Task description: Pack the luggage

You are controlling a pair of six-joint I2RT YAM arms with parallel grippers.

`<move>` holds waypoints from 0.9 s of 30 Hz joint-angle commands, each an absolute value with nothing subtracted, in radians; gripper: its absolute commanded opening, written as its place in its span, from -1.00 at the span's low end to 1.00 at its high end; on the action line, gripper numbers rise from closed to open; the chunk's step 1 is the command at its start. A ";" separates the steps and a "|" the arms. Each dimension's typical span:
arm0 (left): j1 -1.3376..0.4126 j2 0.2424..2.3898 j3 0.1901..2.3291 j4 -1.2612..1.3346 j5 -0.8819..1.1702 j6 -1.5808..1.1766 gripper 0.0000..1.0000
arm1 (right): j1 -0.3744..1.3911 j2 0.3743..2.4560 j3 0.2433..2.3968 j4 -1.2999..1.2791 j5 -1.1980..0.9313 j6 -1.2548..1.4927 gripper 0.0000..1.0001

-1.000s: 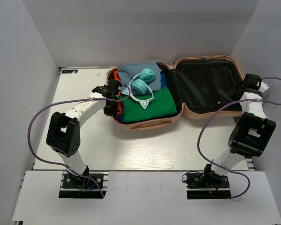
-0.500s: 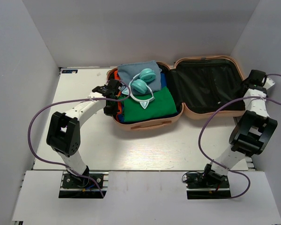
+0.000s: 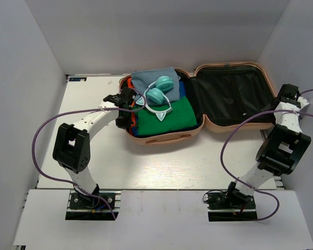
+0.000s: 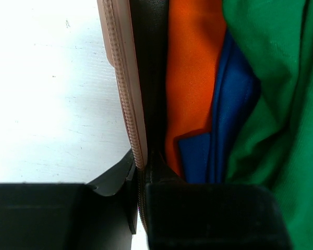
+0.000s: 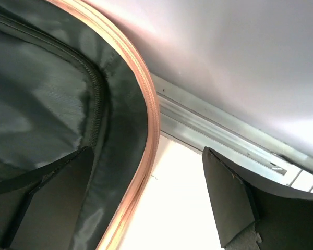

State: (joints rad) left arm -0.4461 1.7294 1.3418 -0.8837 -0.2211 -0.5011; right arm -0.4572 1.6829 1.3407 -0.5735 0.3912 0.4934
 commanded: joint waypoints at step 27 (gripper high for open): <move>-0.453 1.741 1.405 -0.867 -0.175 -0.477 -1.00 | -0.316 1.508 1.189 -0.157 0.344 0.329 -1.00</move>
